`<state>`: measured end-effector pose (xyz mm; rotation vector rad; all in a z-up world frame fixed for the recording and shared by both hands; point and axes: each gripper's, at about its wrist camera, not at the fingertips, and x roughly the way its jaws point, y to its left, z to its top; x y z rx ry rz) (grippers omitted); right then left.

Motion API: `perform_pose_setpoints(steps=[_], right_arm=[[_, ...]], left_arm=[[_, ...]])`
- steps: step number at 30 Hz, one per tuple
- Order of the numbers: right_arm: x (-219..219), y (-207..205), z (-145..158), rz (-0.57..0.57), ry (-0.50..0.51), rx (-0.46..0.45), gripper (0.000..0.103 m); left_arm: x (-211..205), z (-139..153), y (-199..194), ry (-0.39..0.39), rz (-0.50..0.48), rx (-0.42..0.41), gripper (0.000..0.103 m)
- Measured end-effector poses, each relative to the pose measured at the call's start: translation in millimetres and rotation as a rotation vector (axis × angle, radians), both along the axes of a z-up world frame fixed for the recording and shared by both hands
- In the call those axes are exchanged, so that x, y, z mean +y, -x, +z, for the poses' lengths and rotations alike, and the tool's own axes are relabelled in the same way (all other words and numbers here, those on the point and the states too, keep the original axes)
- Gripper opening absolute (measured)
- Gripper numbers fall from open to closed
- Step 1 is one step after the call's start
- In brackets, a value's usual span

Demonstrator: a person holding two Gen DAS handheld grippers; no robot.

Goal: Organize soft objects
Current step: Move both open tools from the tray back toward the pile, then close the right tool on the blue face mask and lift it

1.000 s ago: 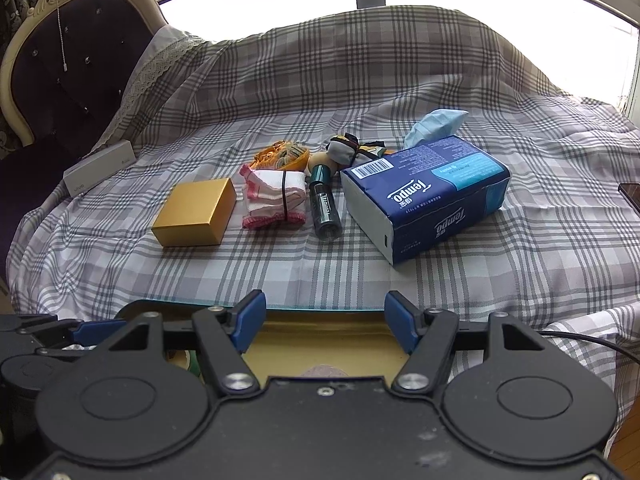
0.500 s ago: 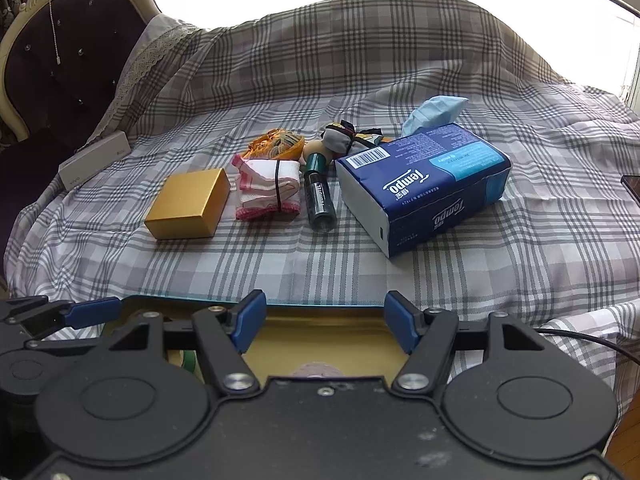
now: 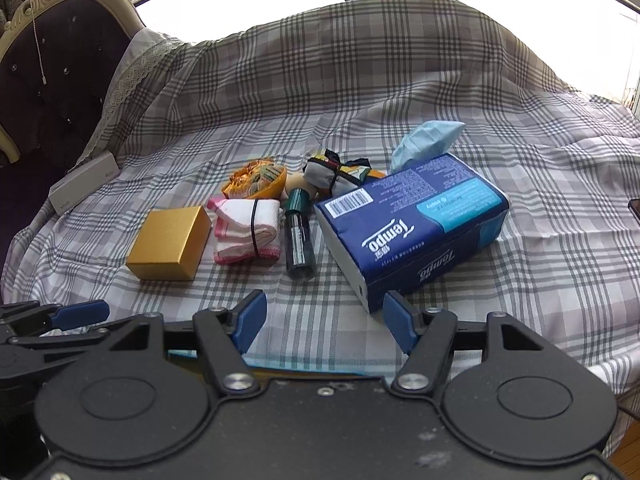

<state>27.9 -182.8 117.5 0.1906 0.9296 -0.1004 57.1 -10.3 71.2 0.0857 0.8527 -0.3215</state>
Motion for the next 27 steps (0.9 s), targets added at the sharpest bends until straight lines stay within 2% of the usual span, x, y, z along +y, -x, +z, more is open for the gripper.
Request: perform_pose_setpoints(steps=[6,13,20,27], right_arm=[[-16,-56,3,0.044,0.052,-0.03,0.063],[-41,-120,-16,0.079,0.037,0.022,0.063],[-80,-166,-28,-0.022,0.032,0.058,0.063],[-105,-194,-43,-0.067,0.112,0.097,0.063]], left_arm=[[-2,10,-30,0.02,0.002,-0.025,0.049],[-4,8,-67,0.035,0.018,-0.006,0.049],[-5,1,-100,0.019,0.028,0.016,0.049],[-6,-9,-123,0.018,0.039,0.068,0.049]])
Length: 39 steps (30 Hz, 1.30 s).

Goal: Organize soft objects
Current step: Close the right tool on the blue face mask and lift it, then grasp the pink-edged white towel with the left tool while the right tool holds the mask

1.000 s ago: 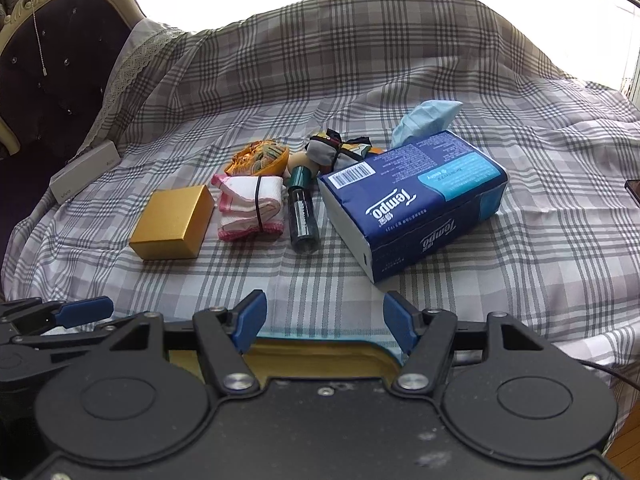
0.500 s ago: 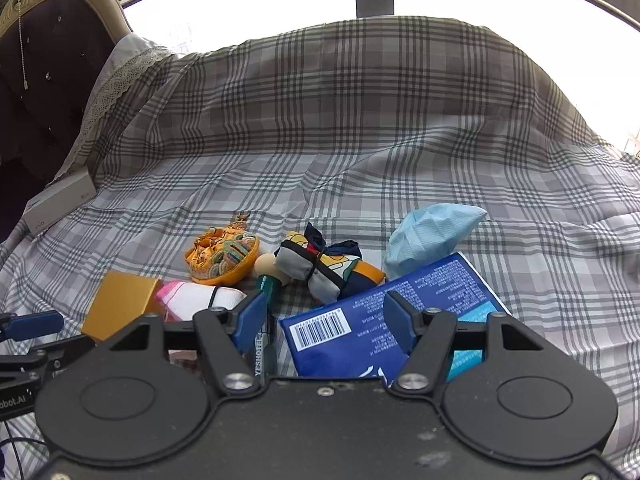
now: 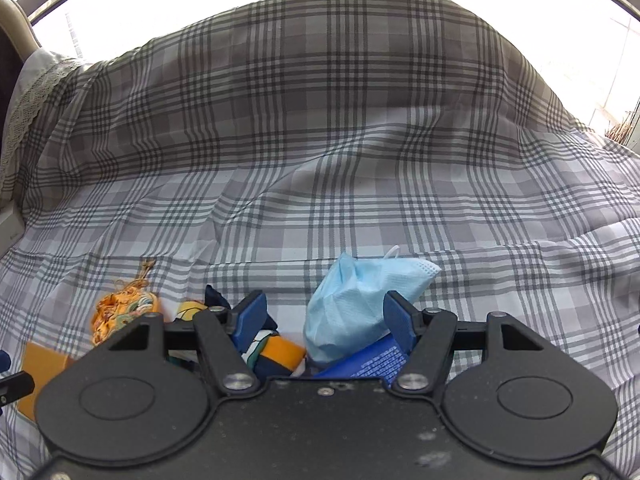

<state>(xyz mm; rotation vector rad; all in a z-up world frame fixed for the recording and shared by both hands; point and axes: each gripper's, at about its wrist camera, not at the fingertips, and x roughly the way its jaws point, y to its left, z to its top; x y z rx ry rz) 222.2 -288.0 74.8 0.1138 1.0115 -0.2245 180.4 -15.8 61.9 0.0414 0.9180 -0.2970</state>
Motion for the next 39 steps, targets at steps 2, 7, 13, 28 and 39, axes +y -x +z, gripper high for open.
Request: perform_pose_setpoints(steps=[2,7,13,28,39], right_arm=[[0,-4,-3,0.009,0.033,0.003,0.064],[11,-10,-10,0.074,0.075,0.01,0.065],[24,-12,-31,0.157,0.191,0.061,0.067],[-40,-7,-29,0.08,0.018,0.008,0.027],[-72,17,1,-0.029,-0.032,-0.116,0.026]], left_arm=[[0,-3,-3,0.001,0.001,0.012,0.049],[2,-8,-8,0.002,0.005,0.034,0.049],[4,-9,-10,-0.002,0.006,0.041,0.049],[-5,-5,-21,-0.013,-0.027,0.054,0.049],[-23,1,-42,0.016,-0.066,0.095,0.049]])
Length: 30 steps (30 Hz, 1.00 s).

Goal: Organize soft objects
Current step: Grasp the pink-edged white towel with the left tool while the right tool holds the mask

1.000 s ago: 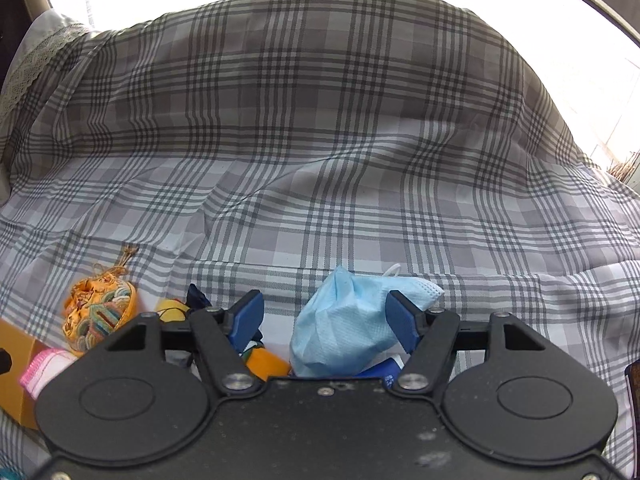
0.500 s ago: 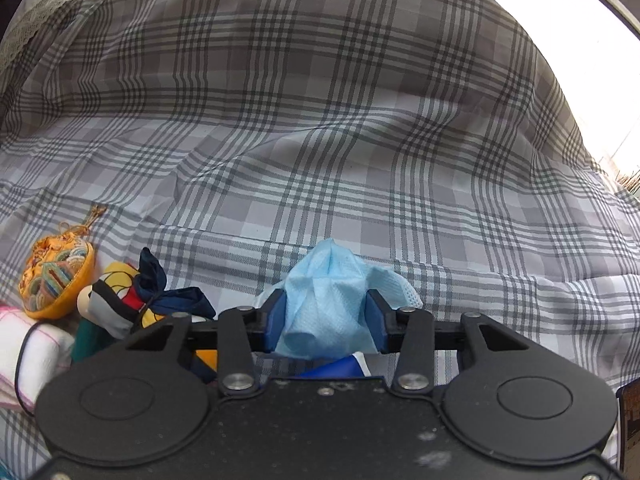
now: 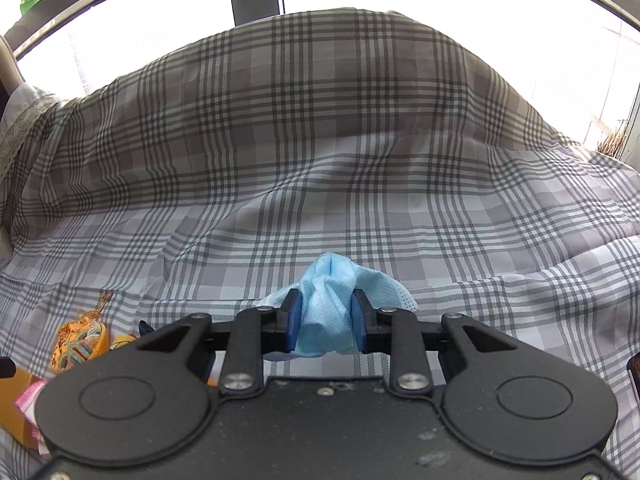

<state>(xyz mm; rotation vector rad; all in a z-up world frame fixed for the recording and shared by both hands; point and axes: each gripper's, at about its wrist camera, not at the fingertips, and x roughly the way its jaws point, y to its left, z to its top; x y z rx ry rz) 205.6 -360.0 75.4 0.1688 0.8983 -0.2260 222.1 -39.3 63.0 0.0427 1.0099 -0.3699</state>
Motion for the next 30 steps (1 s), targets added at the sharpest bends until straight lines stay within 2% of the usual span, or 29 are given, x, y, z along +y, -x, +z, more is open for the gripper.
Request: perform_pose_setpoints(steps=[8,15,17,20,24,30], right_arm=[[-8,40,23,-0.042,-0.054,-0.076,0.026],[-7,73,29,-0.047,-0.078,-0.09,0.026],[-8,78,27,-0.054,-0.093,-0.089,0.026],[-11,86,24,-0.068,-0.111,-0.091,0.026],[-12,97,22,-0.081,-0.124,-0.091,0.026],[-9,106,20,-0.07,-0.134,-0.091,0.026]], left_arm=[[-38,-4,-27,-0.022,-0.043,0.041,0.049],[-57,-18,-34,-0.024,-0.062,0.083,0.049],[-59,-20,-32,-0.028,-0.056,0.093,0.048],[-58,-10,-21,-0.009,-0.057,0.052,0.048],[-57,-1,-8,-0.025,-0.076,0.019,0.048],[-60,-8,8,-0.034,-0.108,0.073,0.048]])
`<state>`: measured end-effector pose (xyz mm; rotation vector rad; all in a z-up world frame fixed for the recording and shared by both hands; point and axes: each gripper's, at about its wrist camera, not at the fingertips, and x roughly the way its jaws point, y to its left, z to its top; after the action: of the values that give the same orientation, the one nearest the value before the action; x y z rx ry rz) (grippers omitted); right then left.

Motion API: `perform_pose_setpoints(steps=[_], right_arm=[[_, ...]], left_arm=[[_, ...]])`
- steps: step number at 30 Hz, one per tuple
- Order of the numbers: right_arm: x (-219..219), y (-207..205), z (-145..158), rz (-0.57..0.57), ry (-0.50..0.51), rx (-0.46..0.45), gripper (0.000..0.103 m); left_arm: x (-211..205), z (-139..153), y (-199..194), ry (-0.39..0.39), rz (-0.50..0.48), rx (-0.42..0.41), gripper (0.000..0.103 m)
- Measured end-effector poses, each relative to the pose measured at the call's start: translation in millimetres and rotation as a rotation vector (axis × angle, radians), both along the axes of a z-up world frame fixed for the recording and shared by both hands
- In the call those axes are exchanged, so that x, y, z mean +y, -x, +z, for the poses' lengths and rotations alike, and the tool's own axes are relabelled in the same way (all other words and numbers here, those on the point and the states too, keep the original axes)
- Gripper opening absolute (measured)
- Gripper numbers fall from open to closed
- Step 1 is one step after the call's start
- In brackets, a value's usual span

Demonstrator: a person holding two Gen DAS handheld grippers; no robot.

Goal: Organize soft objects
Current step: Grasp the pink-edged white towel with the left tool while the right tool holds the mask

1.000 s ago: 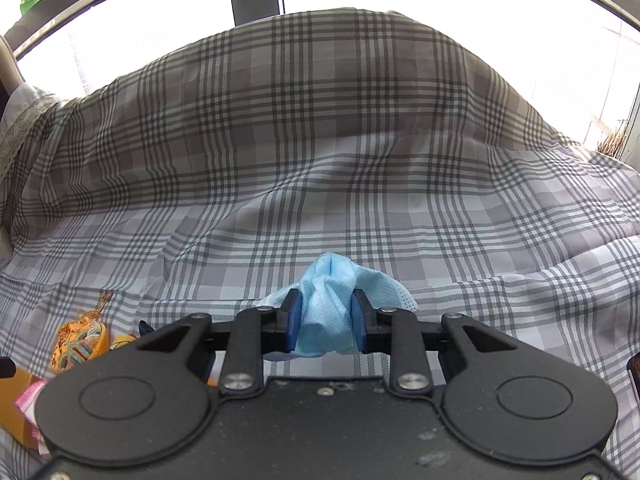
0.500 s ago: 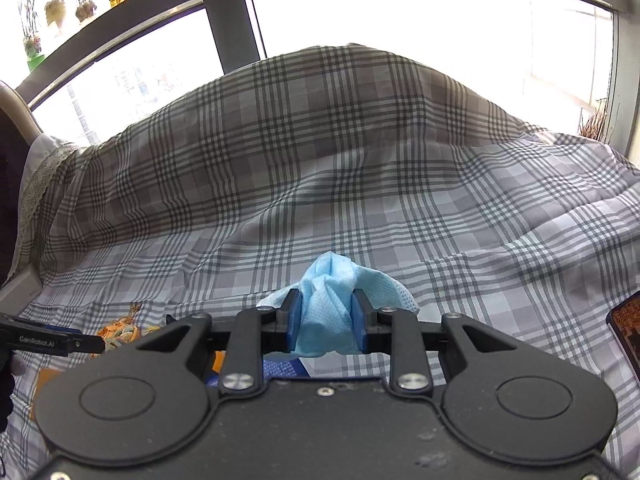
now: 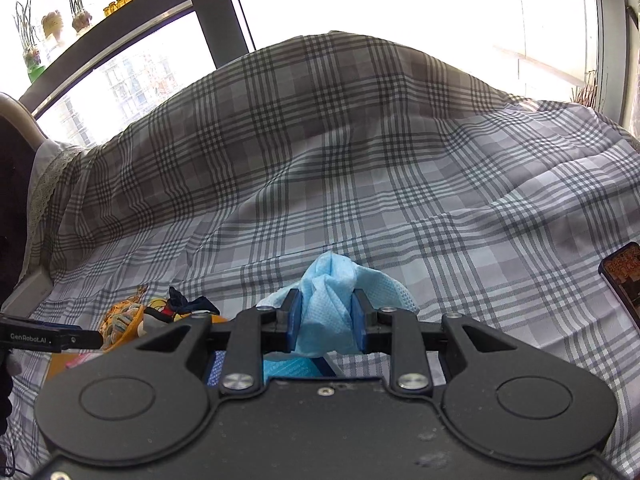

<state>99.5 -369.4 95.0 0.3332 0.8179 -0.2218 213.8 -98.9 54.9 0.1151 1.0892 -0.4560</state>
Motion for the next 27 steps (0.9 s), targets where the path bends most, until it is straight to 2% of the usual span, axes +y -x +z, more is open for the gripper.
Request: perform_pose_setpoints(steps=[2,7,12,16,19,25,27], right_arm=[[2,2,0,0.003,0.0,-0.004,0.026],[3,7,3,0.004,-0.007,-0.011,0.026],[1,12,1,-0.002,-0.011,-0.01,0.026],[0,14,-2,-0.012,-0.02,-0.013,0.026],[-2,16,-2,-0.019,-0.032,-0.019,0.026],[-5,21,-5,-0.032,-0.037,-0.018,0.026],[-6,22,-5,-0.036,-0.041,-0.019,0.026]], left_arm=[[-4,-6,2,-0.009,-0.002,0.017,0.048],[-14,-8,11,-0.024,-0.005,-0.016,0.048],[-9,2,14,0.017,0.012,-0.029,0.049],[-15,-10,18,-0.056,-0.016,-0.019,0.049],[-18,-13,25,-0.103,-0.019,-0.072,0.049],[-11,-2,28,-0.051,0.007,-0.067,0.049],[-12,-7,30,-0.061,0.0,-0.051,0.049]])
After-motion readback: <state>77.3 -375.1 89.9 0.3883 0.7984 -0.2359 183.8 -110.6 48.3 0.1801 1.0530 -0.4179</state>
